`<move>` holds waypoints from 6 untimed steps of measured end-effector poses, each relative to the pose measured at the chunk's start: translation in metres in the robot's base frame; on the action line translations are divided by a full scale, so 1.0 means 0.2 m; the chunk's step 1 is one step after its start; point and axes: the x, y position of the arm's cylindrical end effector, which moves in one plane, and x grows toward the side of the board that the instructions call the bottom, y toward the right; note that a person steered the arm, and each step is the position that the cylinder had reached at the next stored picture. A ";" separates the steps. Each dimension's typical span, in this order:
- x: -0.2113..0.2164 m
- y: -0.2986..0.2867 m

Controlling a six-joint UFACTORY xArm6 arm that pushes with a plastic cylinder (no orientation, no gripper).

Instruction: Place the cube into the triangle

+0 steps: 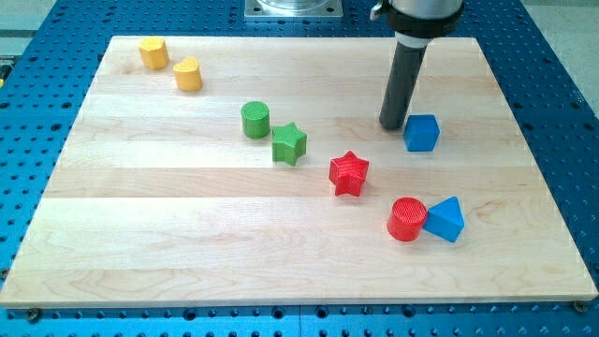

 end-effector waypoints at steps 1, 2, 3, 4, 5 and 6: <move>0.24 0.25; 0.46 0.35; 0.48 0.51; 0.72 0.45; 0.68 0.59; 0.58 0.25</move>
